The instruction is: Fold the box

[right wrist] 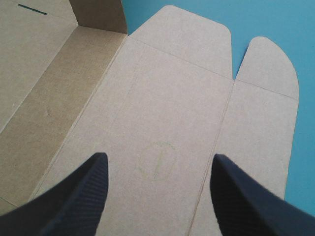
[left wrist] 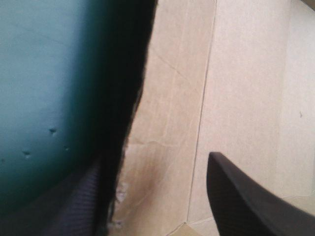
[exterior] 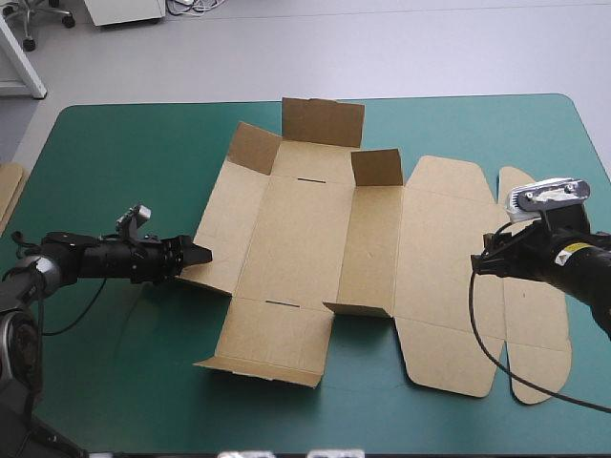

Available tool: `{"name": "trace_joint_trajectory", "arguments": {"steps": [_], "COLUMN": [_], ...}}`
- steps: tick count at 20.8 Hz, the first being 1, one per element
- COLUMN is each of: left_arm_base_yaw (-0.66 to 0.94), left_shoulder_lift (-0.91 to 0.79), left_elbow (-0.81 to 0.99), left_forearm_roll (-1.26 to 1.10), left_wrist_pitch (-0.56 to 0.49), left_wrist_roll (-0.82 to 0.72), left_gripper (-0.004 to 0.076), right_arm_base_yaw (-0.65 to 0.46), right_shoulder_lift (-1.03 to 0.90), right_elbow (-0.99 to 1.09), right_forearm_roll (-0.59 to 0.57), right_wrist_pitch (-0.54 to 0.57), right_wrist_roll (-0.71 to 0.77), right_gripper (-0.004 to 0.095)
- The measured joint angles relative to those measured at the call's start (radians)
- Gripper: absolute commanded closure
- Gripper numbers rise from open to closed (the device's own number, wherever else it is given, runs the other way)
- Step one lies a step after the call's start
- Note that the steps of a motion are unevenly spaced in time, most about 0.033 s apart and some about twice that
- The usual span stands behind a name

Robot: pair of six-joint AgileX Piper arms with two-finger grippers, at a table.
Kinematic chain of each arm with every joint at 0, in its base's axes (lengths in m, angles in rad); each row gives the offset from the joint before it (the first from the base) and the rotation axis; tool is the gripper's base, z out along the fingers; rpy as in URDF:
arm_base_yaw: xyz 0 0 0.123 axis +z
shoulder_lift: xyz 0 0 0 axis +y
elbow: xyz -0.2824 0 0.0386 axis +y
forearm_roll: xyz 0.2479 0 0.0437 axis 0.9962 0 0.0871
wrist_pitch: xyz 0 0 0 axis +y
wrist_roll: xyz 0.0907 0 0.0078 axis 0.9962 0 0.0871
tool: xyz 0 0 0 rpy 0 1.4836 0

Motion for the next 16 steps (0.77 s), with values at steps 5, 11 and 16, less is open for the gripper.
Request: {"name": "trace_joint_trajectory", "arguments": {"steps": [5,11,16], "left_arm_base_yaw": [-0.054,-0.066,-0.098], "left_shoulder_lift": [0.001,0.001,0.0], "left_elbow": [0.003,0.004,0.004], "left_forearm_roll": [-0.057,-0.086,-0.112], "left_wrist_pitch": [-0.05,-0.102,-0.118], "left_wrist_roll": [0.042,0.06,0.09], "left_gripper": [0.0358,0.0632,0.0734], "right_arm_base_yaw": [0.0,0.0,0.0], "right_shoulder_lift": [0.0,0.0,0.0], "right_elbow": [-0.002,-0.003,-0.003], "right_forearm_roll": [-0.002,-0.003,-0.003], "right_wrist_pitch": [0.009,0.031,0.031], "right_wrist_roll": [0.0,0.0,0.0], "right_gripper": [0.0333,0.0333,0.0333]}}
